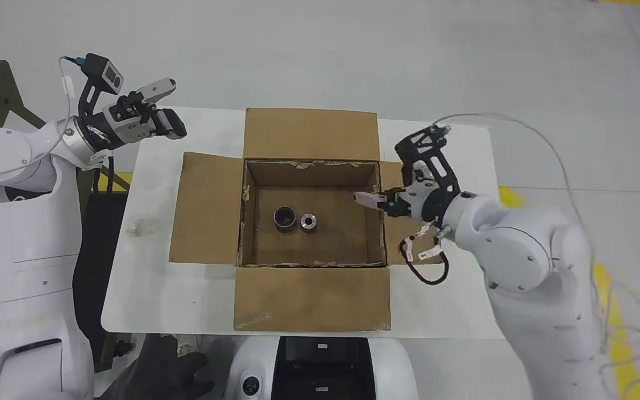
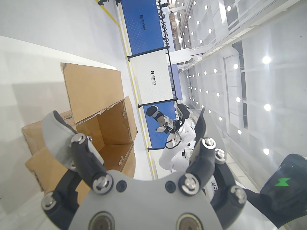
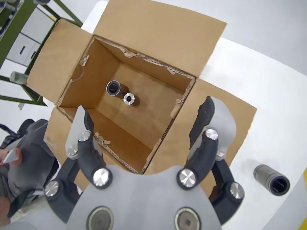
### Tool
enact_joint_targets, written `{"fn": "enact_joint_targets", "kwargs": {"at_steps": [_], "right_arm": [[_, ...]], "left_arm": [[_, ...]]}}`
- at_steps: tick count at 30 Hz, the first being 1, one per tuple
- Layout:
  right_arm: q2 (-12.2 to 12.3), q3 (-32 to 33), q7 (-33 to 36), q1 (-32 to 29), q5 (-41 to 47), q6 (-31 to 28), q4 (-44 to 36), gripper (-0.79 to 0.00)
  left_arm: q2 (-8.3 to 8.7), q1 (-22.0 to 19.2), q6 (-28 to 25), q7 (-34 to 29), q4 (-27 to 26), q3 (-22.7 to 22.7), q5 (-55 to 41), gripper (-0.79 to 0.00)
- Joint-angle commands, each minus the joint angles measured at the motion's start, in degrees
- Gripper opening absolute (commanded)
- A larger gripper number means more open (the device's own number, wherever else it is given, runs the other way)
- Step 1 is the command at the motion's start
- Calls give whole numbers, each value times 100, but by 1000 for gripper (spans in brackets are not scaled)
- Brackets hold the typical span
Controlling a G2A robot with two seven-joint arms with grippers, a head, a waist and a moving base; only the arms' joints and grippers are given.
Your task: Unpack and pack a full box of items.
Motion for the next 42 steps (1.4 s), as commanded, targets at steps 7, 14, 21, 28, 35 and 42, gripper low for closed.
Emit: {"fn": "enact_joint_targets", "kwargs": {"at_steps": [7, 14, 21, 28, 35, 42], "right_arm": [[17, -536, 301, 373, -79, -766, 276, 0], [10, -882, 137, 591, 309, -1459, 664, 0], [10, -882, 137, 591, 309, -1459, 664, 0], [10, -882, 137, 591, 309, -1459, 664, 0], [26, -1148, 204, 581, -178, -1594, 625, 0], [-43, -1680, 176, 1063, -284, -1827, 1091, 0]], "left_arm": [[0, 0, 0, 0, 0, 0, 0, 0], [0, 0, 0, 0, 0, 0, 0, 0], [0, 0, 0, 0, 0, 0, 0, 0], [0, 0, 0, 0, 0, 0, 0, 0], [0, 0, 0, 0, 0, 0, 0, 0], [0, 0, 0, 0, 0, 0, 0, 0]]}}
